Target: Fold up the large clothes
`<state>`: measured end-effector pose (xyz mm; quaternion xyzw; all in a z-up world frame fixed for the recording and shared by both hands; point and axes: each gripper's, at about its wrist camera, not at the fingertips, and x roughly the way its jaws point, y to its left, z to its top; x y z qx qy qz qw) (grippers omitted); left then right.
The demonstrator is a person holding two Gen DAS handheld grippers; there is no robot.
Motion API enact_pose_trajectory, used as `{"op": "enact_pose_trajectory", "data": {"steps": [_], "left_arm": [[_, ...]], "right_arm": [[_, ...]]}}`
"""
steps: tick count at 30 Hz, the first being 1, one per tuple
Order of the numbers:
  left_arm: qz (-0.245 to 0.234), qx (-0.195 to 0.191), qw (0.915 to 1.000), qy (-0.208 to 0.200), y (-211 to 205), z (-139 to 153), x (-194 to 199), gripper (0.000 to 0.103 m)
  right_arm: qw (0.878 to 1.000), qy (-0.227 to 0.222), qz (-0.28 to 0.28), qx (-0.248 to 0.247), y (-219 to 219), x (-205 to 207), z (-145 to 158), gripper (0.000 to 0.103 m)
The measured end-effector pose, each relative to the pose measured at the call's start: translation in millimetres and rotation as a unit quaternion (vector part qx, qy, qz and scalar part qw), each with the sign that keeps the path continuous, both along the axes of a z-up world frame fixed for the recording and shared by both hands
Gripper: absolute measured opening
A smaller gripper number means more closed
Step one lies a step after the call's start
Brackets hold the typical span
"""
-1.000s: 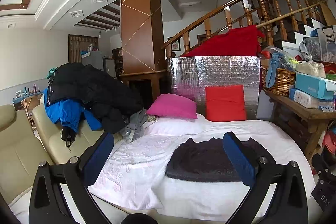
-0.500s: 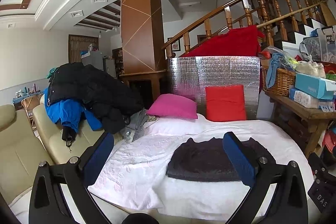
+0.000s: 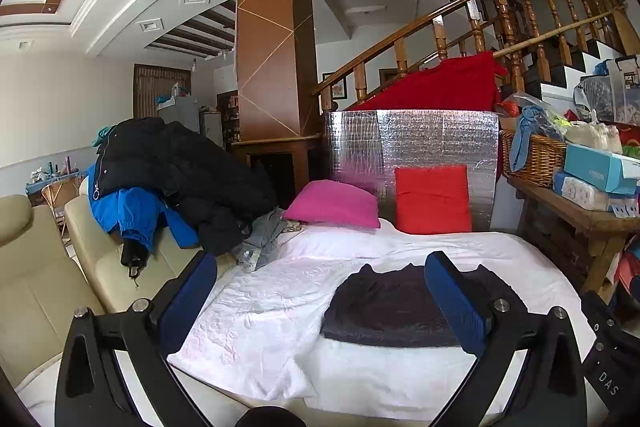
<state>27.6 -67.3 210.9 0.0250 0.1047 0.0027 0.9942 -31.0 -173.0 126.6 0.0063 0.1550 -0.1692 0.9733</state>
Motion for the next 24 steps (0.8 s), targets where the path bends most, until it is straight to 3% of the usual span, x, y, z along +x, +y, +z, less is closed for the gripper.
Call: {"op": "enact_pose_trajectory", "data": {"steps": [24], "left_arm": [[-0.004,-0.002,1.0000,0.001,9,-2,0,0.103]], "right_arm": [[1.000,0.004,0.007,-0.010,16,6,0,0.081]]}}
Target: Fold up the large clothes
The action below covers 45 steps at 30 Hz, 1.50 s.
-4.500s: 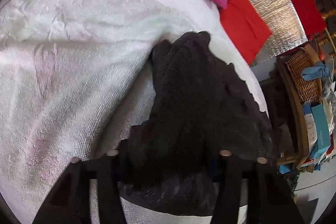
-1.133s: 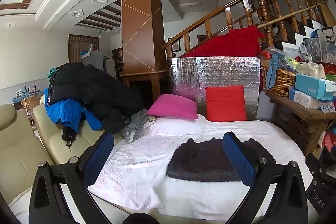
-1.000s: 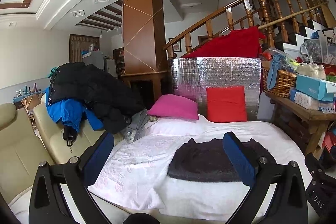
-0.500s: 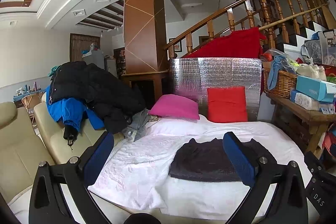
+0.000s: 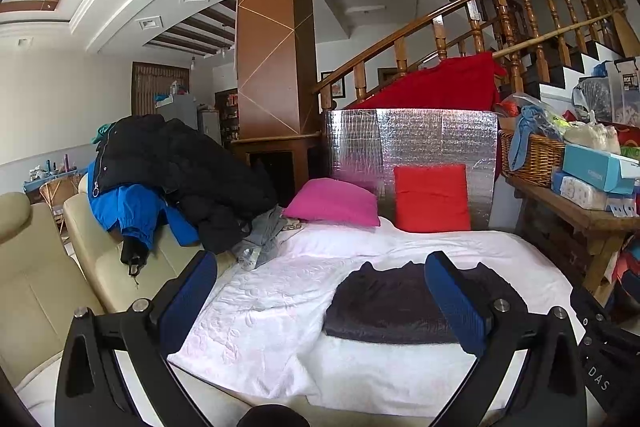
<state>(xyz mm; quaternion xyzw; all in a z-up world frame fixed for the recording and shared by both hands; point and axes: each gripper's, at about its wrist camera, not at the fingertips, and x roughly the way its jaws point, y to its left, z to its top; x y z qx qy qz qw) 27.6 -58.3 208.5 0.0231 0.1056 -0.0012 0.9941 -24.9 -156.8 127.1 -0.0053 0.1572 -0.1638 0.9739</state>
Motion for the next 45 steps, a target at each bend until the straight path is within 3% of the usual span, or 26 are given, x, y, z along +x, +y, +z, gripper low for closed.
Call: {"op": "enact_pose_trajectory", "data": {"steps": [45], "left_arm": [[0.006,-0.010,0.9998,0.017,28,-12,11,0.103]], "right_arm": [[1.000,0.016,0.013,-0.017,24,20,-3,0.081]]}}
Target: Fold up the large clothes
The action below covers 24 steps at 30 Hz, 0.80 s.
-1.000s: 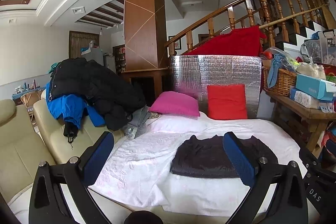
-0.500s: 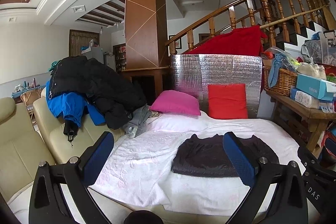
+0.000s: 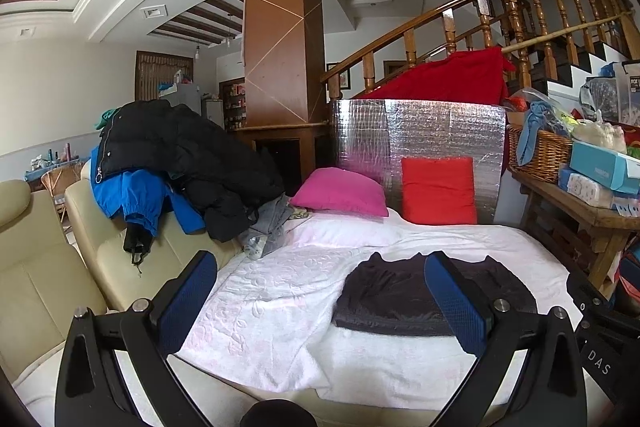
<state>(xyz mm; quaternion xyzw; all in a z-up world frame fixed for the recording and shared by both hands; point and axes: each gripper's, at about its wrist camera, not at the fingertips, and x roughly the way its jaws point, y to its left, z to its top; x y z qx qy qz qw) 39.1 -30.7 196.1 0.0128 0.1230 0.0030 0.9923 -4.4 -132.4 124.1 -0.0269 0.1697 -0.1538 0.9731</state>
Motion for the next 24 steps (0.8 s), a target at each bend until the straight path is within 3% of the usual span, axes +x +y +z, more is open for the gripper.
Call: {"op": "enact_pose_trajectory", "data": {"steps": [24], "left_arm": [[-0.004,0.010,0.9997,0.024,-14,-5,21,0.103]], "right_arm": [[1.000,0.016,0.000,0.014,-13,16,-7,0.081]]}}
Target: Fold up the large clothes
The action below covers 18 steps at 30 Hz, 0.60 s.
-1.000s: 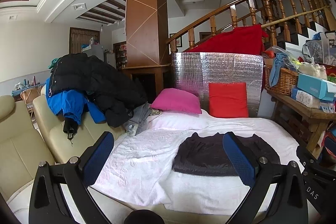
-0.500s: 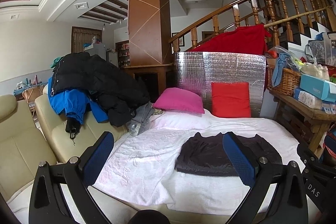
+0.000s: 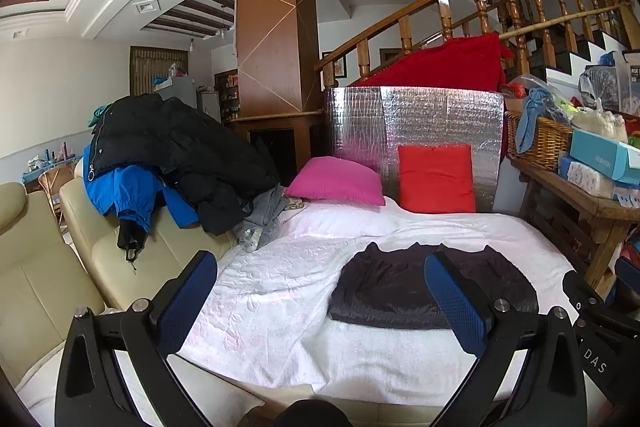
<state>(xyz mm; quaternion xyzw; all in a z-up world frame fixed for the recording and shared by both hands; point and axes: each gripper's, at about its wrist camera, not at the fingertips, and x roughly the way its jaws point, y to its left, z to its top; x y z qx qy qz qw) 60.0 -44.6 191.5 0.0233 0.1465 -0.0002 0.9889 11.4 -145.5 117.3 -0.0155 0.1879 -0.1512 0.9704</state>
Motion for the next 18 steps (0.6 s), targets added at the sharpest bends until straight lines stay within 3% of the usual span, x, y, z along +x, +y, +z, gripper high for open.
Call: {"op": "enact_pose_trajectory", "data": {"steps": [7,15,18], "left_arm": [[0.006,0.005,0.9998,0.016,-6,-5,20,0.103],[0.002,0.010,0.9981,0.060,-22,-21,70,0.103],[-0.001,0.011,0.9981,0.060,-31,-26,84,0.103]], "right_arm": [[1.000,0.012,0.009,-0.004,0,22,-4,0.081],[1.000,0.024,0.010,0.010,-14,68,-11,0.081],[0.999,0.034,0.008,0.015,-25,91,-17,0.081]]}}
